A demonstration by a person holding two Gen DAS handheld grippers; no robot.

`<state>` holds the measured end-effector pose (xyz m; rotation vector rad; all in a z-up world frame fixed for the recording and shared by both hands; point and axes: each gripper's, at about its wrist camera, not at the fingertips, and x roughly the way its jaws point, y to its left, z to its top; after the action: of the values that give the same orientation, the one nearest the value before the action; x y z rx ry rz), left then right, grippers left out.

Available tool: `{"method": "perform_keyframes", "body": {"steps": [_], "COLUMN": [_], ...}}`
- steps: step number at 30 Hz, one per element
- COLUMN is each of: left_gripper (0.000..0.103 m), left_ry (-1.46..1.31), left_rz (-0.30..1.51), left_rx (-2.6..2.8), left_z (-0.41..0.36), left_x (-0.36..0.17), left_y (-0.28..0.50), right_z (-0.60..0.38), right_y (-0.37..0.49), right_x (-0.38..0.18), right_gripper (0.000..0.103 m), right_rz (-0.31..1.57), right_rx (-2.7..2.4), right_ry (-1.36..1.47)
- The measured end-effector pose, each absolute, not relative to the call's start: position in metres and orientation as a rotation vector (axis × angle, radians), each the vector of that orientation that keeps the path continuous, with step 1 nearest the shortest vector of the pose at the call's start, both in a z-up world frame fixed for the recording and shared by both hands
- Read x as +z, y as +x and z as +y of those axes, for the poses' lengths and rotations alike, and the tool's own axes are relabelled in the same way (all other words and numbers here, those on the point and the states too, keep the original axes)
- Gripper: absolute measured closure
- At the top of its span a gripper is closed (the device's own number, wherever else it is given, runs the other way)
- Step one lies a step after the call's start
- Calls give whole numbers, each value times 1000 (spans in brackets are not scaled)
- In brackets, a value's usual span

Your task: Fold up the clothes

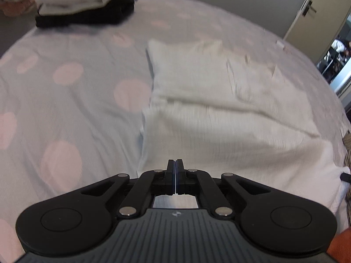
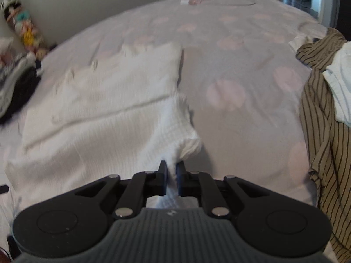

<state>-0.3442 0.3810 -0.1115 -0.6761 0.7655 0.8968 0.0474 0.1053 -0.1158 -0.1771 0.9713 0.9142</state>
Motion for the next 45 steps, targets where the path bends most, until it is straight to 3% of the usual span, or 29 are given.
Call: {"method": "perform_keyframes", "body": {"steps": [4,12,20,26,30,32,37,41,45], "left_gripper": [103,102,92,83,64,60,56,55,54], "left_ry": [-585,-572,-413,-197,-48,18,239,264,265], "left_rz": [689,769,919,1127,1251,1341,1543,1640,1666], "left_rx": [950,874,576,304,117,16,-133,-147,-93], "left_z": [385,393,359,308,275,252,207,204,214], "left_x": [-102,-116,-100,-94,-89,-100,-133,-160,-182], "left_y": [-342,-323,-293,-269,-253,-251,-251,-248,-250], "right_z": [108,133,121,132,140,140,139,140,146], "right_y": [59,79,89,75,55,42,9,-9,-16], "right_x": [-118,-150,-133,-88,-74,-76,-85,-104,-124], "right_gripper": [93,92,67,57,56,56,57,55,40], "right_rz": [951,1057,1054,967,958,921,811,776,763], "right_rx": [910,859,862,1016,1181,1242,1402,1519,1601], "right_ry": [-24,47,72,-241,-548,-697,-1068,-1318,-1414]}}
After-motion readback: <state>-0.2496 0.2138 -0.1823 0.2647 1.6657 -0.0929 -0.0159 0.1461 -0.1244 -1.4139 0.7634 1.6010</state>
